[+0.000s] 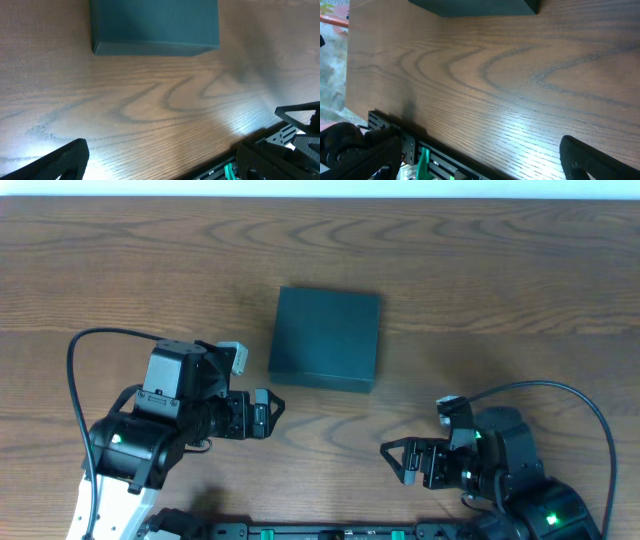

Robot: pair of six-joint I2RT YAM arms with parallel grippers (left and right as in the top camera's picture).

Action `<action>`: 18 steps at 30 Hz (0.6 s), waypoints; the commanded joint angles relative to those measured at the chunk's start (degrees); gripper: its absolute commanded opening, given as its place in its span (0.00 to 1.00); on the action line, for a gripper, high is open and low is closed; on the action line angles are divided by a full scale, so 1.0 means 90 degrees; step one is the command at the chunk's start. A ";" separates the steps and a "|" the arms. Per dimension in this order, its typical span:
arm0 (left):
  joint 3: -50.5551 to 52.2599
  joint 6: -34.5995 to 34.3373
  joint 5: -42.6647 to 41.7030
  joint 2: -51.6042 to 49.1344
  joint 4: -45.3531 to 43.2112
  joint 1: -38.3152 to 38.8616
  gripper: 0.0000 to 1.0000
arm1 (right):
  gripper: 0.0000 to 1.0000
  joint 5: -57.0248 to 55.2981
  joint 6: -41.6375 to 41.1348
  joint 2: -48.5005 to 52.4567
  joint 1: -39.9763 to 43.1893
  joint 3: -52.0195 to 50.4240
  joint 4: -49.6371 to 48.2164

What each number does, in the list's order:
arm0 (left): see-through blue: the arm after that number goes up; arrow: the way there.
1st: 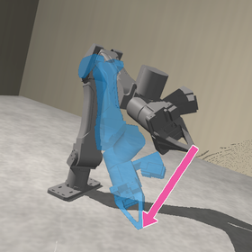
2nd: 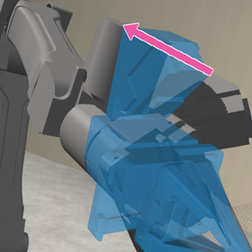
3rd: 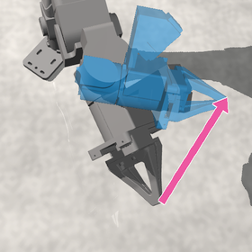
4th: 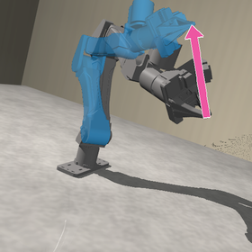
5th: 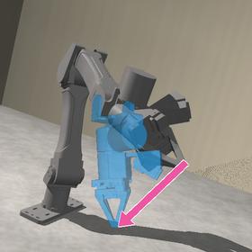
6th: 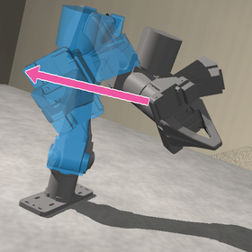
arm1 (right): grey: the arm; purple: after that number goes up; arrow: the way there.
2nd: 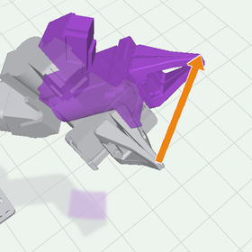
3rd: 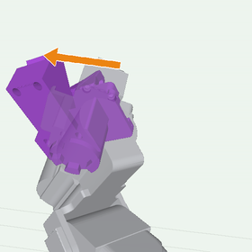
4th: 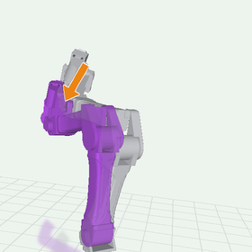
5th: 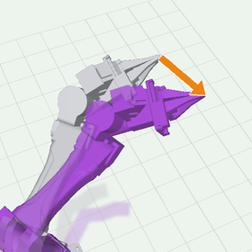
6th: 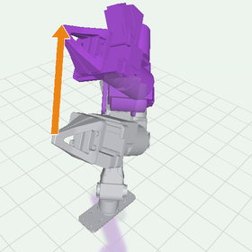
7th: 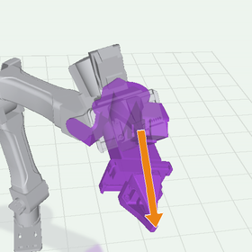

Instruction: Pack container

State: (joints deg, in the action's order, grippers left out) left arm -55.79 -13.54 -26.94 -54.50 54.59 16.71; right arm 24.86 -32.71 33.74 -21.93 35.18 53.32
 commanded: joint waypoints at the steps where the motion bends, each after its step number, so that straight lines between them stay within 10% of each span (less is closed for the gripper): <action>1: 0.0017 0.0053 0.0131 0.0306 0.0080 -0.0085 0.95 | 0.99 0.0070 -0.0078 -0.0034 -0.0049 0.0027 0.0010; 6: 0.0238 0.0636 0.1576 0.1838 0.0206 -0.0704 0.96 | 0.99 0.0070 -0.0078 -0.0034 -0.0049 0.0027 0.0010; 12: 0.1853 0.2161 0.1656 0.4146 -0.0636 -0.1542 0.95 | 0.99 0.0070 -0.0078 -0.0034 -0.0049 0.0027 0.0010; 18: 0.3458 0.2120 0.1314 0.5299 -0.1440 -0.1967 0.95 | 0.99 0.0070 -0.0078 -0.0034 -0.0049 0.0027 0.0010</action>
State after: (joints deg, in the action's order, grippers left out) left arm -28.45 4.08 -13.50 -9.15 43.29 0.23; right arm 25.08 -32.88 33.67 -21.93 35.16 53.36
